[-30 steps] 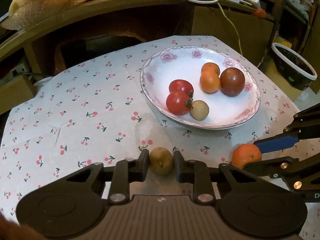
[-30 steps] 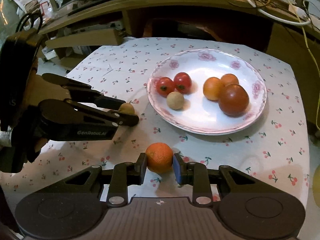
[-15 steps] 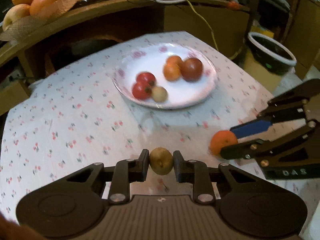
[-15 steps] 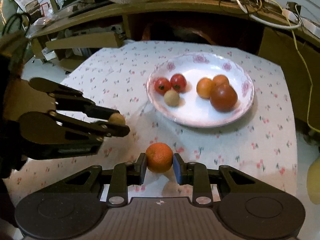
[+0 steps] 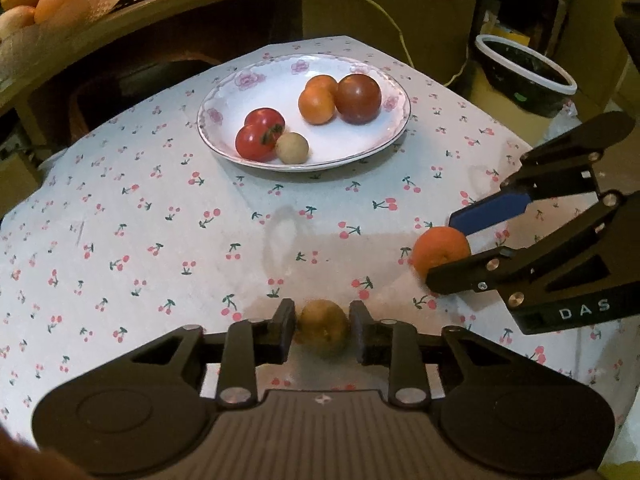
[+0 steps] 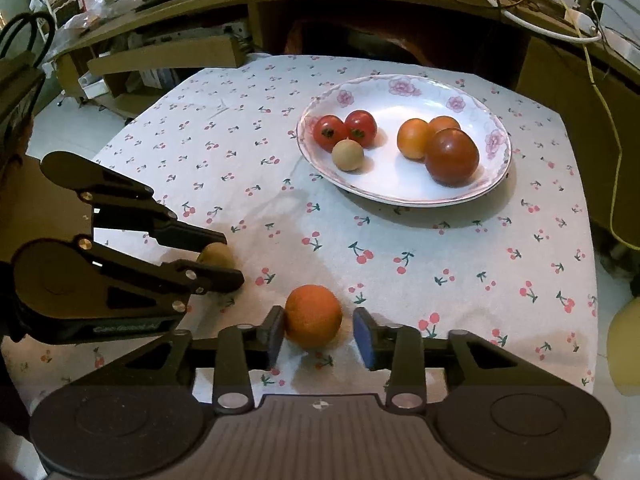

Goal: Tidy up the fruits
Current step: 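Carry the brown fruit and the mandarin with both tools over the plate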

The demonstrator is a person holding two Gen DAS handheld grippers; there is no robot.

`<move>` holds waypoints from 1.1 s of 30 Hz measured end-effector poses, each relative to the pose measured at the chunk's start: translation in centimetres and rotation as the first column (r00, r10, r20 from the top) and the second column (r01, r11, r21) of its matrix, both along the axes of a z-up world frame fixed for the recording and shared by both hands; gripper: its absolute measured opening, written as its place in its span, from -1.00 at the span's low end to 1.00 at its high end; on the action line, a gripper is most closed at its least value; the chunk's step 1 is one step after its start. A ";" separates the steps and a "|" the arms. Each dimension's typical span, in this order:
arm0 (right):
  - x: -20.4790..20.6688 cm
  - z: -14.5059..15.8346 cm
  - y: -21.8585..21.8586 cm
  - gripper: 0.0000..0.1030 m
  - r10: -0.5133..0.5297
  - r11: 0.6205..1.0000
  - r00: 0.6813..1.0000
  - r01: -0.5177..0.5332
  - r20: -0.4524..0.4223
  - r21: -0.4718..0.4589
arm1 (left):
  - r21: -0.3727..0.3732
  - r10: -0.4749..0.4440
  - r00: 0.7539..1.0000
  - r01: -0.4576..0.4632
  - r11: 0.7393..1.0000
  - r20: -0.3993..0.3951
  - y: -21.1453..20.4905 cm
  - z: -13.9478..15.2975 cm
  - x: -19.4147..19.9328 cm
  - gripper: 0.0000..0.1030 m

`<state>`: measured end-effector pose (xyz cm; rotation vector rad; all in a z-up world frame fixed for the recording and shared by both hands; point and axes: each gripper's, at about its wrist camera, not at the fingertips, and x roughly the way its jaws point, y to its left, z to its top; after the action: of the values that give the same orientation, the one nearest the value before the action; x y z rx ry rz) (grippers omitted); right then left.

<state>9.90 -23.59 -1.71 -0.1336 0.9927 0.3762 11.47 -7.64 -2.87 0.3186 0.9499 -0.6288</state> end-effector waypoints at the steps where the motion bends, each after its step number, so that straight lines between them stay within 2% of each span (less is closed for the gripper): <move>1: 0.0 0.0 -0.1 -0.16 0.001 1.000 1.000 -0.001 -0.001 0.003 | 0.003 -0.004 1.000 0.004 1.000 0.001 0.1 0.0 0.0 -0.22; 5: 0.2 -0.2 -0.1 -0.02 0.011 1.000 1.000 -0.011 0.001 -0.010 | 0.008 -0.013 1.000 0.013 1.000 0.001 0.6 0.1 -0.3 -0.09; 11: 0.1 0.0 -0.1 0.05 0.033 0.999 0.999 -0.033 0.010 -0.019 | 0.003 -0.017 1.000 0.017 1.000 0.010 0.8 0.0 -0.7 -0.09; 16: 0.1 -0.5 0.2 0.02 0.037 0.999 0.999 -0.037 -0.005 -0.036 | 0.001 -0.008 1.000 0.008 1.000 0.017 0.7 0.0 -0.6 -0.09; 21: 0.2 -0.5 -0.3 0.02 0.012 1.000 1.000 -0.012 -0.013 -0.010 | -0.005 0.007 1.000 -0.007 1.000 0.016 0.6 0.0 -0.6 -0.10; 25: 0.3 -0.6 -0.3 -0.10 0.003 1.000 1.000 -0.003 -0.007 -0.016 | -0.006 0.026 1.000 -0.026 1.000 0.016 0.4 0.0 -0.5 -0.24; 28: 0.5 -0.5 -0.5 -0.30 -0.011 1.000 1.000 0.011 -0.009 -0.016 | -0.011 0.030 1.000 -0.030 0.999 0.007 0.3 0.0 -0.5 -0.35; 33: 0.3 -0.3 -0.4 -0.36 -0.011 1.000 1.000 0.011 -0.013 -0.014 | -0.003 0.025 1.000 -0.025 1.000 0.010 0.1 0.0 -0.6 -0.38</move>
<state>10.24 -24.02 -2.04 -0.1385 1.0086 0.3604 10.91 -7.57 -2.83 0.3064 0.9423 -0.6050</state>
